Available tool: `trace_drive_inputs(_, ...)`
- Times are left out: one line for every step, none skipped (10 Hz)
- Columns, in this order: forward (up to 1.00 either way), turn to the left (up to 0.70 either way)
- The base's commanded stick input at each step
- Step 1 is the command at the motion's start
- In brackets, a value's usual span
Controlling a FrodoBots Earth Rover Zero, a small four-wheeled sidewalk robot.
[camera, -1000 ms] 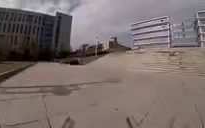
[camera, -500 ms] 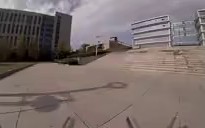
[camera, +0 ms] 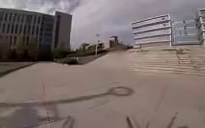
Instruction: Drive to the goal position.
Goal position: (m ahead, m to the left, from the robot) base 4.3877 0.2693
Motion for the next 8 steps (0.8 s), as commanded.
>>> trace_drive_inputs(1.00,0.00)
trace_drive_inputs(1.00,0.00)
trace_drive_inputs(1.00,0.18)
trace_drive_inputs(1.00,0.39)
trace_drive_inputs(1.00,0.40)
trace_drive_inputs(1.00,0.23)
trace_drive_inputs(1.00,0.01)
trace_drive_inputs(1.00,0.00)
